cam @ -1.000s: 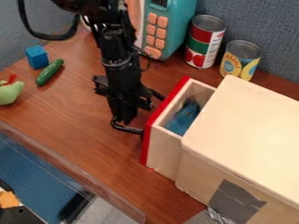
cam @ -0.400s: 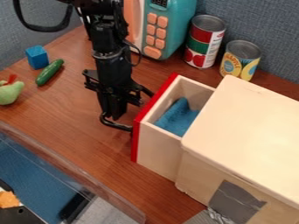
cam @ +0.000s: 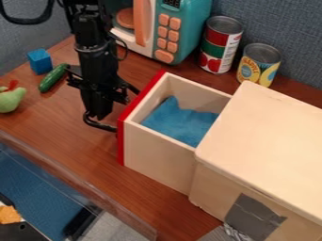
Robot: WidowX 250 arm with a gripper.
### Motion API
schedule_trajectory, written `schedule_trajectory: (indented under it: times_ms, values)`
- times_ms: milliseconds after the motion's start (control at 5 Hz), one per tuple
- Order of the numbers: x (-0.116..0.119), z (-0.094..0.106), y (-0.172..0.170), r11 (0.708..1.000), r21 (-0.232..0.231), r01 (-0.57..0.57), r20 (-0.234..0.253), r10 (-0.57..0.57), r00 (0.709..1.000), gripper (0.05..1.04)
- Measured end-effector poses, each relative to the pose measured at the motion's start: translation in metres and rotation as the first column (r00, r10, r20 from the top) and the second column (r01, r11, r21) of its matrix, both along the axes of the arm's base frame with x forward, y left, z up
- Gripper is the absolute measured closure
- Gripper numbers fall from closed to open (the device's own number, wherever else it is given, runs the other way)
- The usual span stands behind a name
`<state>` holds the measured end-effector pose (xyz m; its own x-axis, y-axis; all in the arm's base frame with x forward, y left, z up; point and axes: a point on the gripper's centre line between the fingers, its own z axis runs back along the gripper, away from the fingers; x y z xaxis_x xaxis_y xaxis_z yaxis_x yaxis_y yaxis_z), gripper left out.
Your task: Open the drawer
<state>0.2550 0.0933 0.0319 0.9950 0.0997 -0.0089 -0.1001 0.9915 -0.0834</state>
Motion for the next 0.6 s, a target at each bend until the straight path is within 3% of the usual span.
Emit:
schedule_trajectory:
  times_ms: [200, 400, 600]
  values:
    - [-0.002, -0.001, 0.002, 1.0, 0.01, 0.02, -0.03, -0.02, 0.999, 0.677]
    - [-0.002, 0.009, -0.01, 0.997, -0.032, 0.072, -0.053, -0.074, 0.996, 0.366]
    - [0.0, 0.041, -0.016, 0.991, -0.05, 0.126, -0.002, -0.126, 0.992, 0.109]
